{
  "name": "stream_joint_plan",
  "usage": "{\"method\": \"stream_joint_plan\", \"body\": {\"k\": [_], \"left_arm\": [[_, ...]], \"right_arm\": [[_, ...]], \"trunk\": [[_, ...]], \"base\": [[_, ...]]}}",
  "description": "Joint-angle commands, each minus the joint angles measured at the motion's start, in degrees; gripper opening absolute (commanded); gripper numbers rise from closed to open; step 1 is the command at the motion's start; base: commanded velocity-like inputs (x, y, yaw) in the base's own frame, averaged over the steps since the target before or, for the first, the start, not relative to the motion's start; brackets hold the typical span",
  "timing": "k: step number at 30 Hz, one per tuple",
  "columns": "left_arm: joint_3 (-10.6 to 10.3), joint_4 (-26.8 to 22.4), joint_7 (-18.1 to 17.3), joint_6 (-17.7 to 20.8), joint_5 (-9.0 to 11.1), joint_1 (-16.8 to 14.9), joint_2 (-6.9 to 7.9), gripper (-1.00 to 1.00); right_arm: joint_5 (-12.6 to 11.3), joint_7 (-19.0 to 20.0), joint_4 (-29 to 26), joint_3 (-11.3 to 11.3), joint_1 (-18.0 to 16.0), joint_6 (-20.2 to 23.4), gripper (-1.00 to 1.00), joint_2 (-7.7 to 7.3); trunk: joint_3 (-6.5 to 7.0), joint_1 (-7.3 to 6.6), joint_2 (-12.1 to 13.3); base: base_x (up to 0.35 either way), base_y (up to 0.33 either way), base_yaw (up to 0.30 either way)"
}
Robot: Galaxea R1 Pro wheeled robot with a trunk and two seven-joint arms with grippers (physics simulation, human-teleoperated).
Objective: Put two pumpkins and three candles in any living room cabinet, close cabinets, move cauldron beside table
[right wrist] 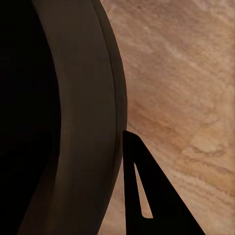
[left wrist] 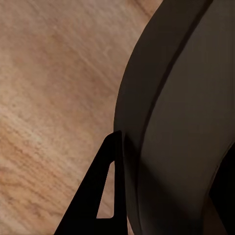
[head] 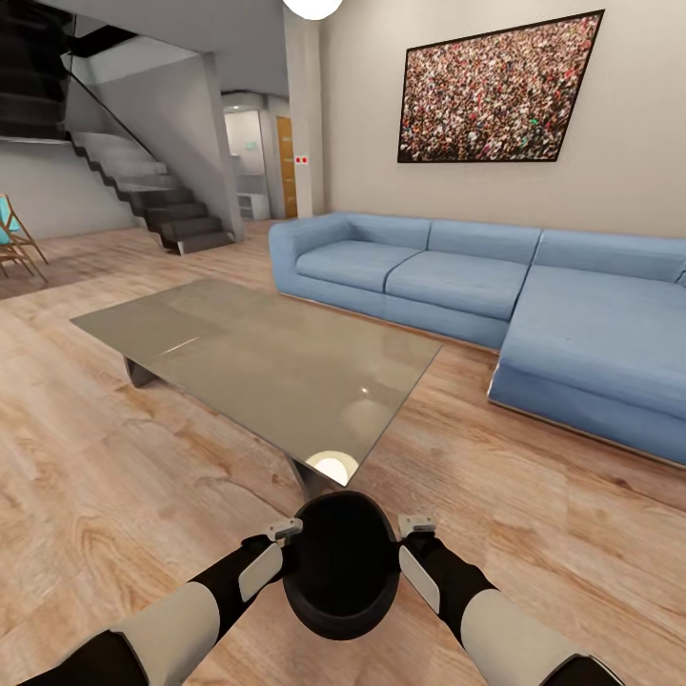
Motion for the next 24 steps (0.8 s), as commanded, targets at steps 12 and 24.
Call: {"method": "stream_joint_plan", "body": {"k": [12,24], "left_arm": [[1.09,-0.08,0.56,0.17,-2.22,-0.06,0.07,-1.0],[1.09,-0.08,0.36,0.17,-2.12,-0.06,0.13,1.0]], "right_arm": [[0.29,-0.66,-0.08,-0.31,-0.06,0.34,-1.0,-0.11],[0.36,-0.8,-0.17,-0.21,-0.06,0.25,1.0,-0.08]], "trunk": [[-0.04,-0.02,-0.03],[-0.04,-0.02,-0.03]], "base": [[0.0,0.0,0.0],[0.0,0.0,0.0]]}}
